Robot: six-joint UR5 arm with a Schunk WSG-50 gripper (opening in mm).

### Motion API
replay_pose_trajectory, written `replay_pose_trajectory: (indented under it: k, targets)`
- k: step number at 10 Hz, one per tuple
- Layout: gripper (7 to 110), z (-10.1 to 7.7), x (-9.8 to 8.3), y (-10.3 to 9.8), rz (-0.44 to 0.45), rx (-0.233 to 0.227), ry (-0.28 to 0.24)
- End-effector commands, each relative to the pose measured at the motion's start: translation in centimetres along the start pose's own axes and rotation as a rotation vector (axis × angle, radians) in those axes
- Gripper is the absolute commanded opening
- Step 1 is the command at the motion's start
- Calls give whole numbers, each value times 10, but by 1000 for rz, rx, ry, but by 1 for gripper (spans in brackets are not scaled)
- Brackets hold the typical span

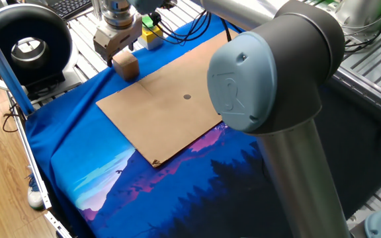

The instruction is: Grab the block and place it at the designated location

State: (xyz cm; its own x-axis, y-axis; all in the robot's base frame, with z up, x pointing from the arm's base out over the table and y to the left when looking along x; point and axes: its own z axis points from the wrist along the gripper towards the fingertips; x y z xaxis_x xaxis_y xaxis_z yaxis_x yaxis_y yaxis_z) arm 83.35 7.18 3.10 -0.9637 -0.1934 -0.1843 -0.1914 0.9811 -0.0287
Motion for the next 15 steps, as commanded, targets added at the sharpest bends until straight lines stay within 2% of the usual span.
replay_pose_trajectory:
  k: [1,2,3,7,10,11,15]
  targets:
    - [88,1,7,1,15,-7,10]
    - [88,4,9,1,15,-6,6]
    - [66,6,9,5,17,-25,-2]
    - [66,7,15,9,53,-38,20]
    - [66,6,16,0,60,-13,26]
    - [7,7,17,-3,64,-1,30]
    - [7,11,13,-2,84,21,16]
